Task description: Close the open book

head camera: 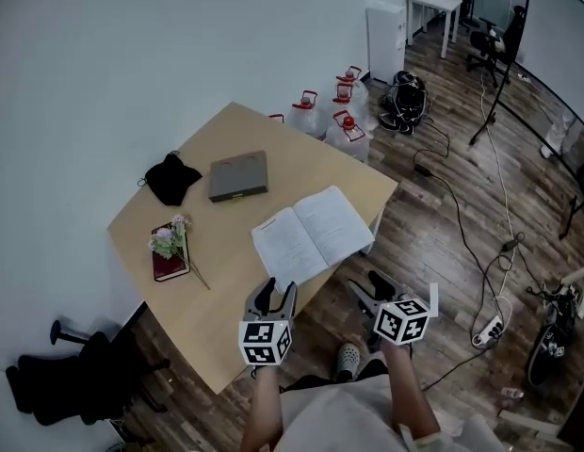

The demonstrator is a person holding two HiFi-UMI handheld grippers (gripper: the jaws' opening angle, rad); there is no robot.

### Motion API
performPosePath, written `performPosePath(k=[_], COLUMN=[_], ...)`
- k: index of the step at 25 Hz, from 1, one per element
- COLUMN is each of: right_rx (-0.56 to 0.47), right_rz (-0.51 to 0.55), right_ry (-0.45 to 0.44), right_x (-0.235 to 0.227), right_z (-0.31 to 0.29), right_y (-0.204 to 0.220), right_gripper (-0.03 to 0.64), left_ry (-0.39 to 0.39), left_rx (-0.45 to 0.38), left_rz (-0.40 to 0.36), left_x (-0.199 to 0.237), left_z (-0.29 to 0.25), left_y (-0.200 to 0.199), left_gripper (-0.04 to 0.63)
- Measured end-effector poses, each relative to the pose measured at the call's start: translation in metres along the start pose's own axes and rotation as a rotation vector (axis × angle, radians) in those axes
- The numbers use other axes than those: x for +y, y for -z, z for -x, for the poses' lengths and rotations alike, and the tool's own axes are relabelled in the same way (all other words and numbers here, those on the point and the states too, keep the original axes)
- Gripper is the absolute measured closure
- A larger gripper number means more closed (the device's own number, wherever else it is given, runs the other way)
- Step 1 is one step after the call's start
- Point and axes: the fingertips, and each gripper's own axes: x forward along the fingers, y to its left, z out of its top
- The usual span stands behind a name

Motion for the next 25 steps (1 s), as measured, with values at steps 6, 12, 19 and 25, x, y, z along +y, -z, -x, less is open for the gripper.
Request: performPosePath(k=[6, 12, 19, 25], right_rx=[0.032, 0.043, 0.046, 0.047], right_rz=[0.047, 0.002, -0.049, -0.06], right_ry=[-0.045, -0.058, -0.055, -0.036], right_x=[-0.003, -0.012, -0.021, -0.029], right_z=[-0.012, -0.017, -0.02, -0.03], right_y=[-0.007, -0.001, 0.005, 0.006], right_gripper=[0.321, 0.328, 0.342, 0.342], left_ry=[-0.026, -0.037, -0.074, -0.079], left_rx=[-0.011, -0.014, -0.006, 0.011], left_rz=[0.01, 0.018, 0.03, 0.044], left_x=[0.004, 0.003, 0.011, 0.021], left_z=[-0.011, -0.013, -0.007, -0.016], left_y=[-0.011, -0.01, -0.003, 0.006], left_gripper=[0.402, 0.402, 0.402, 0.402])
